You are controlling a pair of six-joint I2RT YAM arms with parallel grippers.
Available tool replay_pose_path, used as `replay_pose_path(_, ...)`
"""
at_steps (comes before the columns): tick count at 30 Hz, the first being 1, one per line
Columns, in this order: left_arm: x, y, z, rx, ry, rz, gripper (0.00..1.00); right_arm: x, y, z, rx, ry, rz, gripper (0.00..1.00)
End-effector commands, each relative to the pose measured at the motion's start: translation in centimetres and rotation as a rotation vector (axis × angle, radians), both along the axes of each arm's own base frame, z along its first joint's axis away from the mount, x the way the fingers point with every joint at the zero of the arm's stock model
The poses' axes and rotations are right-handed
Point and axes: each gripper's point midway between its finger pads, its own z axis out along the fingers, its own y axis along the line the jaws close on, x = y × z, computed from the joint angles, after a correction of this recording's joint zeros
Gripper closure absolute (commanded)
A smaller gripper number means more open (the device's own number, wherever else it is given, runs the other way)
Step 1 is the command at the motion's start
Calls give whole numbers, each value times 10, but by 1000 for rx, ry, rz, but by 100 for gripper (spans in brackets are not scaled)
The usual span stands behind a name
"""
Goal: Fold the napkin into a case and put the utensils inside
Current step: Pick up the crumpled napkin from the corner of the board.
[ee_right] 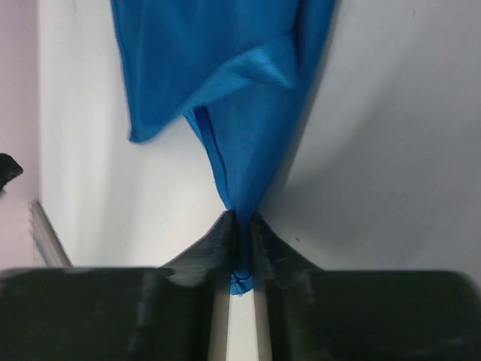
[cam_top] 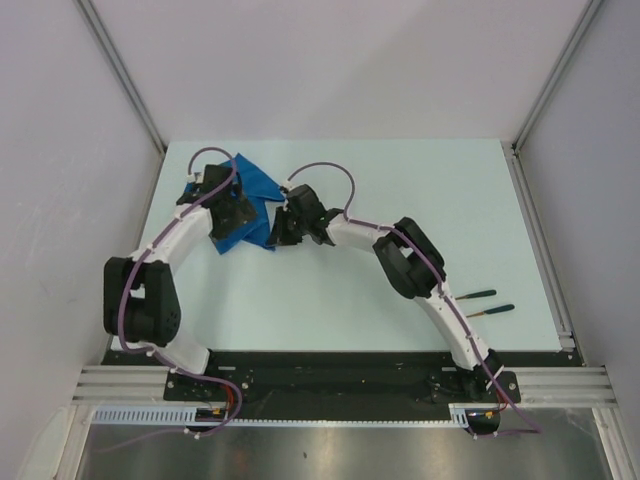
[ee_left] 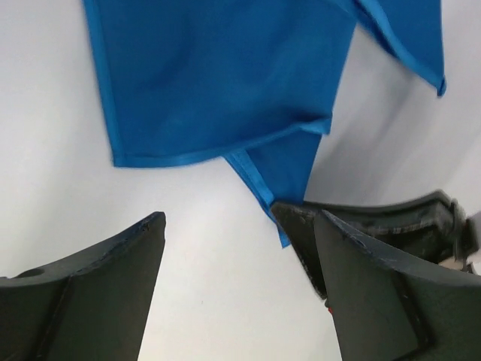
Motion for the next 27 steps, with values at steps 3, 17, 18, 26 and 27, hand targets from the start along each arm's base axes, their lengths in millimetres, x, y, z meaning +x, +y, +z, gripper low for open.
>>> replay_pose_path(3, 8, -62, 22, 154, 23, -380, 16, -7, -74, -16, -111, 85, -23, 100)
replay_pose_path(17, -47, -231, -19, 215, 50, -984, 15, -71, -267, 21, -166, 71, -87, 100)
replay_pose_path(18, -52, -245, -19, 170, 18, -990, 15, -74, -270, 26, -159, 58, -91, 100)
replay_pose_path(26, -72, -267, -59, 266, 46, -950, 13, -90, -281, 24, -73, 87, -115, 100)
replay_pose_path(27, -72, -263, -62, 297, 63, -945, 13, -90, -282, 25, -71, 84, -119, 100)
